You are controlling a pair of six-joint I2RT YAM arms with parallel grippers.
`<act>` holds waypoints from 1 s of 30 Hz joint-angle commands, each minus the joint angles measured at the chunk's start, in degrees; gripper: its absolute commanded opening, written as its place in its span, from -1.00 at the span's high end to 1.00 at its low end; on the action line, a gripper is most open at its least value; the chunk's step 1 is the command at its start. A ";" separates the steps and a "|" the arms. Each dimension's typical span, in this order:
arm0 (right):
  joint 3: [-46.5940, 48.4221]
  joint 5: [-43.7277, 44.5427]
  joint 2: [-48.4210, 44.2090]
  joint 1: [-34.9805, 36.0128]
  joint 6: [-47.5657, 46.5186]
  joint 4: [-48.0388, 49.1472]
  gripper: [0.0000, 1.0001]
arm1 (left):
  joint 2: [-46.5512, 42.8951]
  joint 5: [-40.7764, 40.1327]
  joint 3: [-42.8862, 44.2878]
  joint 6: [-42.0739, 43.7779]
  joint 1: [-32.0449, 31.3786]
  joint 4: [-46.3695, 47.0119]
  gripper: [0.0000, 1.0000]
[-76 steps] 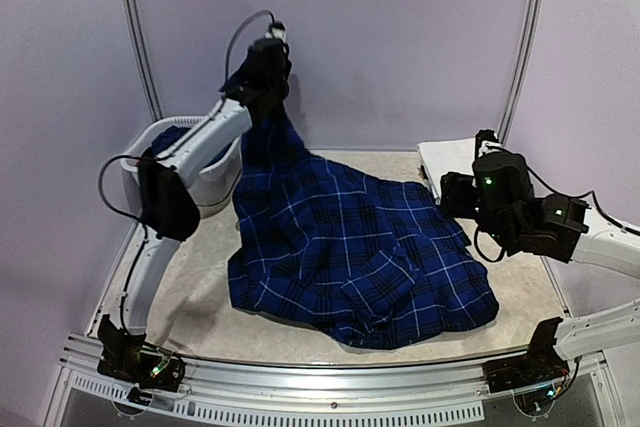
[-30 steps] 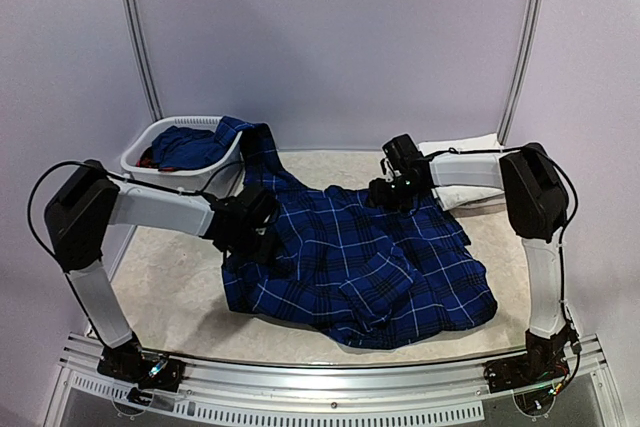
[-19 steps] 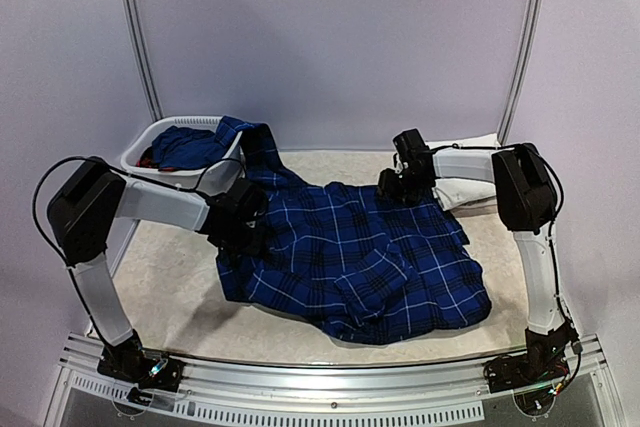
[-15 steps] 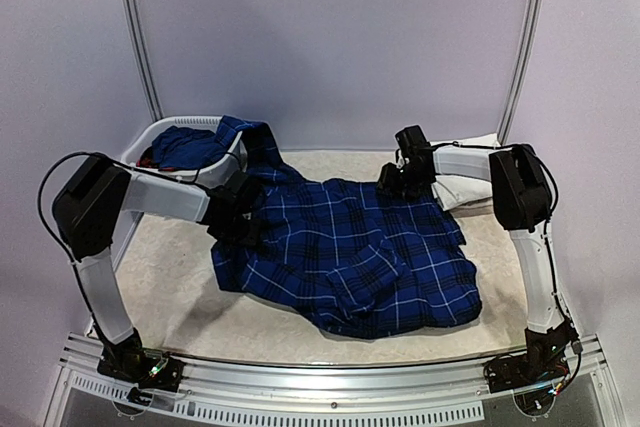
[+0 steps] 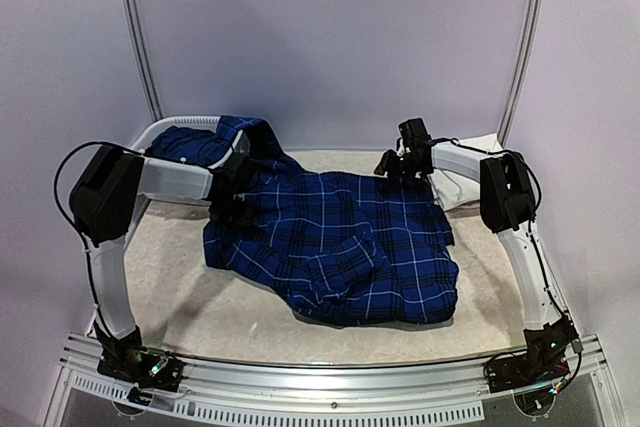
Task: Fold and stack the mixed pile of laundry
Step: Flatten out the crumpled shirt at the center of the board.
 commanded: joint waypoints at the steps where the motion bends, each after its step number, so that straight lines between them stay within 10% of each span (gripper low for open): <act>1: 3.52 -3.47 2.64 -0.15 -1.70 1.45 -0.06 | -2.06 0.17 -0.88 0.64 0.57 -2.47 -0.02; 13: 2.20 -8.23 -9.39 6.05 -13.21 2.65 -0.06 | -17.55 -2.04 -7.10 2.52 -2.11 -0.30 -0.27; 30: -43.73 12.93 -45.61 19.68 -9.75 -2.46 -0.29 | -40.83 -2.58 -25.78 2.13 -11.33 7.32 -0.46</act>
